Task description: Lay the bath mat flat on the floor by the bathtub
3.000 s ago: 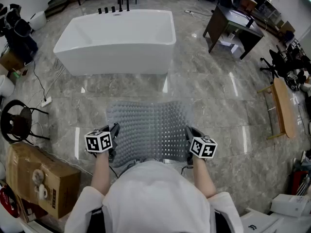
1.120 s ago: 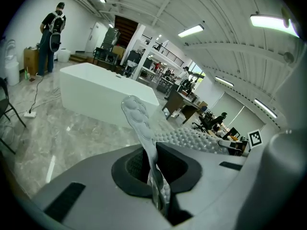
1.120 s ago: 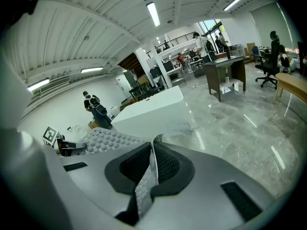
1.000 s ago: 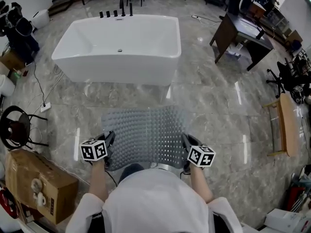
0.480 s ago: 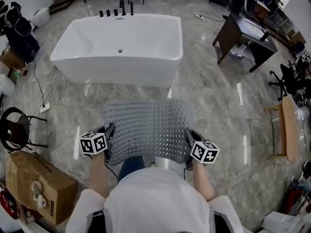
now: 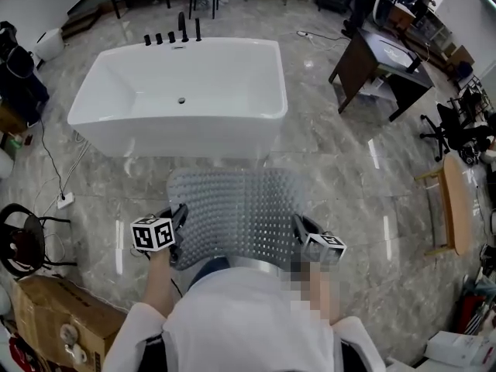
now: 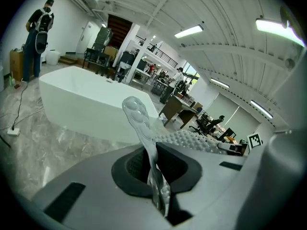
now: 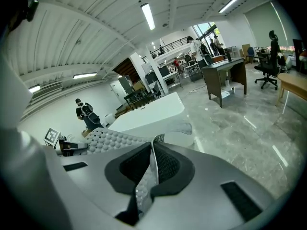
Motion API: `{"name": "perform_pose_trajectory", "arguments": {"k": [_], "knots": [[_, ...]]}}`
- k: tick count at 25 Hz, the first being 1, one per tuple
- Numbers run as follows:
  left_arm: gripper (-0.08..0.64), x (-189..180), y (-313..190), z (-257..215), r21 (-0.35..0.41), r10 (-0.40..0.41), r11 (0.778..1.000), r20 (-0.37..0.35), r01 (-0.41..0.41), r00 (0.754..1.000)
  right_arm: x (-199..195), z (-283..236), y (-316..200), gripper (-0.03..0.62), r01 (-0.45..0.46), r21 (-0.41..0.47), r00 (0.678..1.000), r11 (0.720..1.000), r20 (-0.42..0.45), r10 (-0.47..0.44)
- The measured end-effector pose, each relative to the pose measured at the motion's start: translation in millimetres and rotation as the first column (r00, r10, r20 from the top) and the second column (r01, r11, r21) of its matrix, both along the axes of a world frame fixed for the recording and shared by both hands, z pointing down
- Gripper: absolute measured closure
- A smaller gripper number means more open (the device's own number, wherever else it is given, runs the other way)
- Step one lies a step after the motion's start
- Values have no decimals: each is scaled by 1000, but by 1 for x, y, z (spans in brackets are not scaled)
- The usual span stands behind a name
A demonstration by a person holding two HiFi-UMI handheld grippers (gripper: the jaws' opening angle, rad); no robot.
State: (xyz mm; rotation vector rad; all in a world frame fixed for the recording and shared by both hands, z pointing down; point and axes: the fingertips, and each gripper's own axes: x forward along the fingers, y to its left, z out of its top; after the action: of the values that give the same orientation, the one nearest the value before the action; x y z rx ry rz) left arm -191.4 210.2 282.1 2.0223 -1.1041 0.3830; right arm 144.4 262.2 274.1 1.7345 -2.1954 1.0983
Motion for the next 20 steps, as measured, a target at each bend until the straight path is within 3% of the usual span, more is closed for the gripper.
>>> {"name": "perform_pose_trajectory", "arguments": {"k": [9, 15, 20], "knots": [[515, -17, -76, 7, -9, 84, 996, 0, -84, 996, -26, 2, -61, 552, -55, -3, 998, 998, -16, 55], [515, -19, -105, 11, -29, 84, 996, -5, -84, 996, -25, 4, -91, 552, -55, -20, 998, 998, -30, 54], [515, -8, -125, 20, -55, 53, 997, 5, -52, 999, -13, 11, -124, 552, 9, -44, 999, 999, -47, -11]]}}
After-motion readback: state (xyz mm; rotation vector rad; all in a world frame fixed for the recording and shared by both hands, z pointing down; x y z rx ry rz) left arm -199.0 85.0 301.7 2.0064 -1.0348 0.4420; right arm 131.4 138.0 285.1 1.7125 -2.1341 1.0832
